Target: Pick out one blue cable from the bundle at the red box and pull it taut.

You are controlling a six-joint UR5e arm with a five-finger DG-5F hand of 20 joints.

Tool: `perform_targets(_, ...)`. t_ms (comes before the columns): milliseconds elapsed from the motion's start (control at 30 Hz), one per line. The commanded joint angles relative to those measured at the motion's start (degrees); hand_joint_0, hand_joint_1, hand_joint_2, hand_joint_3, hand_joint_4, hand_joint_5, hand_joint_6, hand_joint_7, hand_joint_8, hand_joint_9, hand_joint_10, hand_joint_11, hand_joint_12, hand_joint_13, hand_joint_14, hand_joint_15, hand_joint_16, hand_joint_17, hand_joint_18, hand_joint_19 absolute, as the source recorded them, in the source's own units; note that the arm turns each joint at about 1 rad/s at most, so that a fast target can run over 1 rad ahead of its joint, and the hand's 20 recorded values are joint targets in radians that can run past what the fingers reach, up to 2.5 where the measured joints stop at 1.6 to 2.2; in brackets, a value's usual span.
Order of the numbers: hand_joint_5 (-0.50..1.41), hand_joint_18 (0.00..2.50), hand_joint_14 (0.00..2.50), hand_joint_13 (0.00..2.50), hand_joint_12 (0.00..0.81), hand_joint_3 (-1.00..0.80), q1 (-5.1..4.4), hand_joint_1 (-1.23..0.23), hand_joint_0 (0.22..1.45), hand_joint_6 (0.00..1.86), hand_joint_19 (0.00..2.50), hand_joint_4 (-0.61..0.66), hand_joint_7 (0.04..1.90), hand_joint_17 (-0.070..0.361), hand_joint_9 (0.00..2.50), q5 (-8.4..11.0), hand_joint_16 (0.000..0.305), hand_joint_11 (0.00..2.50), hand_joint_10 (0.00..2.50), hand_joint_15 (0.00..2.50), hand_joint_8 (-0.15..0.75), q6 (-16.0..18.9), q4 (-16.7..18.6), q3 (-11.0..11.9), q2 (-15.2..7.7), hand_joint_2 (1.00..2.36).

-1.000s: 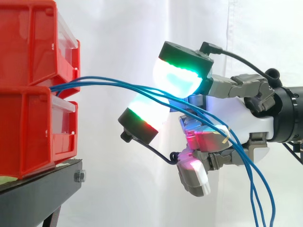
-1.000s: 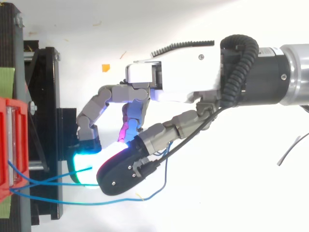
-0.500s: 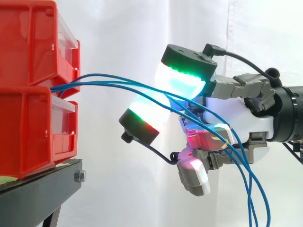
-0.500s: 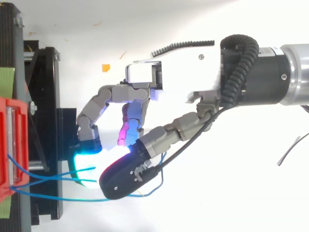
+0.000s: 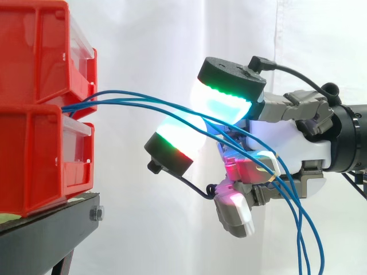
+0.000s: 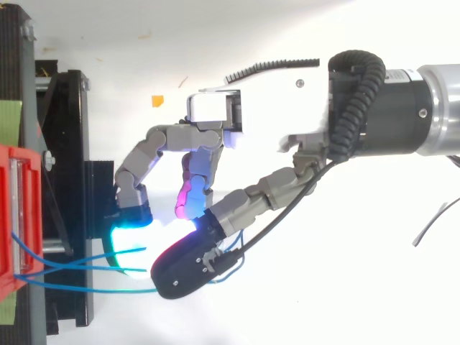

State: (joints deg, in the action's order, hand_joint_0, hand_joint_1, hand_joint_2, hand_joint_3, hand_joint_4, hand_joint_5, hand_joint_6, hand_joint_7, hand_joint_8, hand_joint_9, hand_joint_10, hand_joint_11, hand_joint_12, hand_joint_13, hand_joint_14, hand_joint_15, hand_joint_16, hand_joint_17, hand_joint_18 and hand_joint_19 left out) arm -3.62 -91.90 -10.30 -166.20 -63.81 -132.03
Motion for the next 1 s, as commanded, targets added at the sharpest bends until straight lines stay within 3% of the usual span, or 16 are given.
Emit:
perform_targets(0, -0.10, 0.82, 0.02, 1.09, 0.332, -0.20, 0.01, -0.84, 0.70, 0.96, 0.86, -0.19, 0.88, 0.107, 1.33, -0.30, 0.047, 0.82, 0.03, 0.53, 0.254, -0.16, 0.09, 0.00, 0.02, 1.02)
perform_targets(200, -0.09, 0.80, 0.02, 1.01, 0.326, -0.21, 0.10, -0.84, 0.70, 0.96, 0.84, -0.24, 0.87, 0.104, 1.32, -1.62, 0.046, 0.80, 0.03, 0.50, 0.242, -1.03, -1.32, 0.00, 0.99, 1.02)
perform_targets(300, -0.10, 0.77, 0.02, 0.93, 0.321, -0.24, 0.19, -0.84, 0.72, 0.96, 0.82, -0.26, 0.86, 0.102, 1.27, -2.15, 0.045, 0.78, 0.03, 0.46, 0.228, -1.83, -3.69, 0.00, 1.43, 1.02)
perform_targets(433, -0.11, 0.73, 0.02, 0.85, 0.312, -0.36, 0.19, -0.82, 0.76, 0.97, 0.82, -0.35, 0.86, 0.099, 1.21, -2.24, 0.044, 0.74, 0.03, 0.42, 0.211, -4.02, -5.63, 0.26, 1.60, 1.01)
perform_targets(567, -0.12, 0.72, 0.02, 0.84, 0.305, -0.50, 0.19, -0.83, 0.79, 0.98, 0.81, -0.42, 0.86, 0.097, 1.19, -2.32, 0.043, 0.74, 0.03, 0.42, 0.205, -4.11, -6.50, 0.44, 1.60, 1.00)
perform_targets(967, -0.13, 0.74, 0.02, 0.86, 0.311, -0.50, 0.37, -0.81, 0.73, 0.98, 0.81, -0.30, 0.83, 0.099, 1.20, -2.06, 0.044, 0.76, 0.03, 0.42, 0.207, -2.44, -7.12, 0.97, 1.51, 1.00)
